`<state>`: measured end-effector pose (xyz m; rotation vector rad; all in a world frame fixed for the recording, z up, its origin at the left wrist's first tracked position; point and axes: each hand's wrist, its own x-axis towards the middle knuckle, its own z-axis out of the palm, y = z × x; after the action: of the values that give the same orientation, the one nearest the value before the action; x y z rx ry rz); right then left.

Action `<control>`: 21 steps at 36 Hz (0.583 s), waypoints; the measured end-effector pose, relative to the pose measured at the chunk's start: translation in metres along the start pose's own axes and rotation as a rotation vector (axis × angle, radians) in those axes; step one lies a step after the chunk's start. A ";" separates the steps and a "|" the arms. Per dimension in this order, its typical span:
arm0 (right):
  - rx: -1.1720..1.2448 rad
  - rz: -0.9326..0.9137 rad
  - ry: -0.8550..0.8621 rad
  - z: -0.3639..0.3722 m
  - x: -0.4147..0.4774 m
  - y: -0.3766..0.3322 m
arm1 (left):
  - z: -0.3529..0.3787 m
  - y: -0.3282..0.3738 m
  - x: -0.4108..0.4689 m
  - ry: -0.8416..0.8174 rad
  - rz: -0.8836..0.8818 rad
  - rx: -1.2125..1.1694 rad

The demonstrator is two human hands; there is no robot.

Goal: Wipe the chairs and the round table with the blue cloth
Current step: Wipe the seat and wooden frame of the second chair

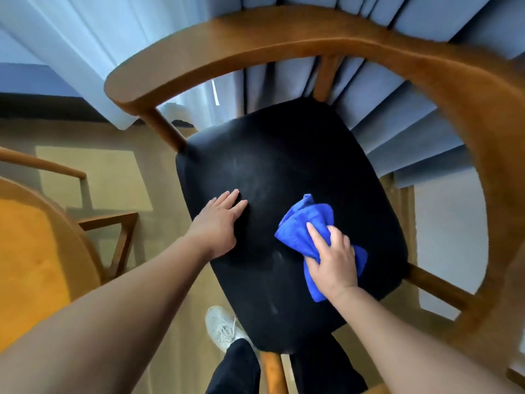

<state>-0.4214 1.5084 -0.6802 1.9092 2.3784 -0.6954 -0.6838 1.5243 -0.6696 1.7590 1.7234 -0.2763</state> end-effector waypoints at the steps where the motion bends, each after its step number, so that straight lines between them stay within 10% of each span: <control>1: 0.005 -0.047 0.015 -0.003 0.001 0.000 | 0.002 -0.004 -0.010 0.010 -0.006 -0.015; 21: -0.323 -1.121 -0.291 0.017 0.102 -0.123 | 0.109 0.035 -0.174 0.395 -0.619 -0.400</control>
<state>-0.5660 1.5781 -0.6836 0.2118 2.9274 -0.4612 -0.6388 1.3228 -0.6431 1.0049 2.3859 0.1669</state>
